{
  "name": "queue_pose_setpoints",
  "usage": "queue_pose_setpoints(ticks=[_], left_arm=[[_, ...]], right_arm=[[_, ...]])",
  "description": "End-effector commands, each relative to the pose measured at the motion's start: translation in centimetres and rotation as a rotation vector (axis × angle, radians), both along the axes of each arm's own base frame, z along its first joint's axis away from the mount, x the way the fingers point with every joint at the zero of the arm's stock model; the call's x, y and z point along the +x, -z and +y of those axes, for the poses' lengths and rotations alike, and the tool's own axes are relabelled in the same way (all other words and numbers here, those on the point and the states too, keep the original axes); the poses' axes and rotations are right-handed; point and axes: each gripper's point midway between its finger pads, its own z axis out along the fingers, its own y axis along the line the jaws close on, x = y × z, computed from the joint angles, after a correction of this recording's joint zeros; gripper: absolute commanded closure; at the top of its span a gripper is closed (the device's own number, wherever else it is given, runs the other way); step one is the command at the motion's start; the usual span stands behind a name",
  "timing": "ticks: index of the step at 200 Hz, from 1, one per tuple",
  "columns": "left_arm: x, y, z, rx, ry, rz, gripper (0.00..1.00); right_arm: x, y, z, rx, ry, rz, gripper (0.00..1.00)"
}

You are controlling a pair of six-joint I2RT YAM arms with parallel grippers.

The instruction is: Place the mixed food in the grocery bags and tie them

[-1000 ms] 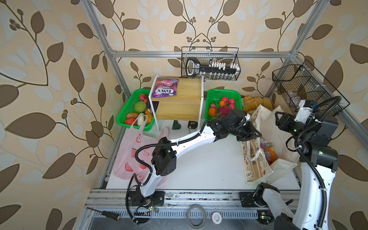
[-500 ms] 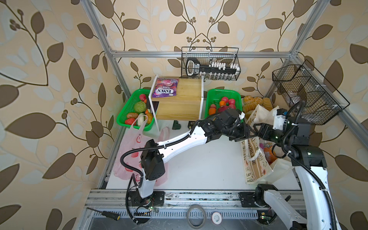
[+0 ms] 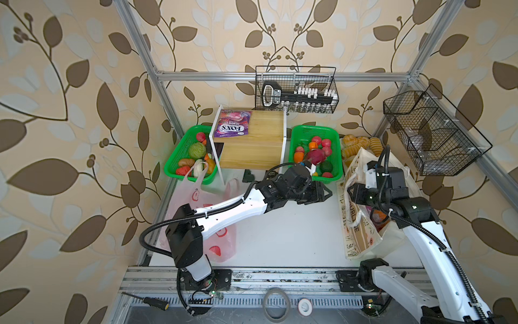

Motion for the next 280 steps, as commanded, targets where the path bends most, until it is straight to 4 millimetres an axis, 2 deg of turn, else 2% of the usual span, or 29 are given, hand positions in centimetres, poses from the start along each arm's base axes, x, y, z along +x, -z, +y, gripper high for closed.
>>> queue_pose_setpoints(ticks=[1, 15, 35, 53, 71, 90, 111, 137, 165, 191, 196, 212, 231, 247, 261, 268, 280], left_arm=[[-0.5, 5.1, -2.0, 0.045, 0.056, 0.098, 0.55], [-1.0, 8.2, -3.5, 0.076, 0.087, 0.149, 0.6], [-1.9, 11.0, -6.0, 0.106, 0.119, 0.18, 0.62], [-2.4, 12.3, -8.1, 0.104, 0.132, 0.212, 0.63], [-2.2, 14.6, -9.3, 0.122, 0.116, 0.239, 0.66], [-2.1, 15.7, -10.8, 0.1, 0.112, 0.285, 0.7], [-2.1, 15.6, -12.2, 0.079, 0.121, 0.277, 0.73], [-2.0, 16.9, -13.5, 0.077, 0.113, 0.313, 0.79], [-2.3, 17.5, -16.0, 0.05, 0.124, 0.344, 0.82], [-2.8, 17.1, -18.7, 0.034, 0.156, 0.343, 0.83], [-2.8, 16.0, -19.5, 0.009, 0.164, 0.33, 0.83], [-2.9, 15.7, -20.7, -0.009, 0.171, 0.323, 0.84], [-3.0, 15.5, -21.2, -0.02, 0.172, 0.333, 0.84], [-3.0, 15.6, -20.6, 0.0, 0.169, 0.321, 0.82], [-3.1, 14.6, -20.0, -0.003, 0.176, 0.291, 0.78], [-3.1, 13.9, -19.8, -0.005, 0.186, 0.266, 0.75], [-3.2, 12.6, -19.2, 0.004, 0.2, 0.227, 0.69]], right_arm=[[-0.3, 0.5, -1.2, -0.066, 0.038, 0.007, 0.67], [-0.2, 0.3, -1.4, -0.083, 0.041, 0.0, 0.72], [-0.2, -0.1, -1.6, -0.103, 0.031, -0.011, 0.77], [-0.3, -0.6, -1.5, -0.107, 0.022, -0.026, 0.77], [-0.3, -1.1, -1.5, -0.106, 0.016, -0.045, 0.77], [-0.4, -1.4, -1.6, -0.112, 0.016, -0.058, 0.8], [-0.5, -1.1, -2.0, -0.126, 0.025, -0.055, 0.82], [-0.5, -0.3, -2.5, -0.128, 0.041, -0.044, 0.84], [-0.6, 0.3, -3.7, -0.138, 0.084, -0.036, 0.84], [-0.8, 0.1, -5.4, -0.153, 0.15, -0.047, 0.84], [-0.9, 0.0, -5.7, -0.157, 0.165, -0.051, 0.83], [-1.0, -0.4, -6.7, -0.17, 0.207, -0.07, 0.83], [-1.1, -0.6, -7.2, -0.154, 0.219, -0.081, 0.82], [-1.1, -0.6, -6.9, -0.131, 0.206, -0.084, 0.79], [-1.1, -0.8, -6.4, -0.108, 0.187, -0.092, 0.76], [-1.1, -1.0, -6.3, -0.101, 0.188, -0.1, 0.73], [-1.2, -1.8, -6.3, -0.095, 0.191, -0.12, 0.62]])
